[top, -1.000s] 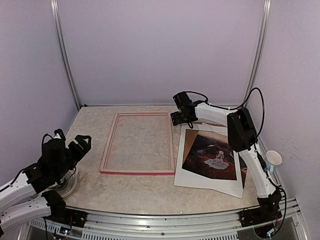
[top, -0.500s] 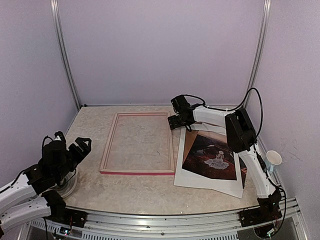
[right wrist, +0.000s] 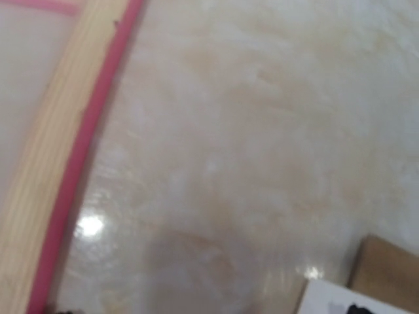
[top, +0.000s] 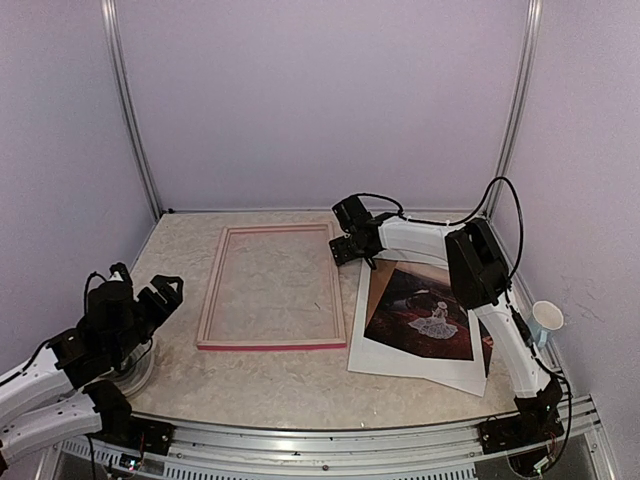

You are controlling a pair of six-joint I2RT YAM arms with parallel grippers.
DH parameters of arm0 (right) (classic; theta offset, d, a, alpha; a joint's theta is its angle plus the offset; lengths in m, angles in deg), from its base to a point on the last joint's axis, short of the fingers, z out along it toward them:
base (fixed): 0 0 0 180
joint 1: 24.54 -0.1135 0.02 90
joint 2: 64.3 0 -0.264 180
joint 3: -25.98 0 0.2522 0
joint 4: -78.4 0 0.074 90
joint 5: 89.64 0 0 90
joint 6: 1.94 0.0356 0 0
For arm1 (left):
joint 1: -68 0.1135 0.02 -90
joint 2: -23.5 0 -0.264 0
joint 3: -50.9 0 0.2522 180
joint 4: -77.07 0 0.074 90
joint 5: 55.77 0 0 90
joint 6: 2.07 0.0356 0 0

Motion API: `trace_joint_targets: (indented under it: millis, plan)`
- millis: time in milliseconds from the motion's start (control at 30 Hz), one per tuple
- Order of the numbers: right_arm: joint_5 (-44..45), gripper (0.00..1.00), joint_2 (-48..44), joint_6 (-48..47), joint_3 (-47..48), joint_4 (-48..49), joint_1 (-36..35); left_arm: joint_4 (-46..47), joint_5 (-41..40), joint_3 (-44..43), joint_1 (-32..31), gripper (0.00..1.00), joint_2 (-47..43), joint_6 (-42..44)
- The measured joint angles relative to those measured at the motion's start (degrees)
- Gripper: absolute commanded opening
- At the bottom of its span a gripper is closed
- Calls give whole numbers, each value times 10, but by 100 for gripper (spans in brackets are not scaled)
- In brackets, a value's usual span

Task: Put the photo into the frame
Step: Adjust the glass panel in the frame body.

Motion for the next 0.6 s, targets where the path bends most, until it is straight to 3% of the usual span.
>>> trace_joint_targets:
  millis: [300, 600]
  plan:
    - [32, 90, -43, 2, -29, 13, -15, 2, 0, 1, 0, 99, 9, 0]
    - [10, 90, -50, -3, -16, 16, -30, 5, 0, 10, 0, 99, 12, -2]
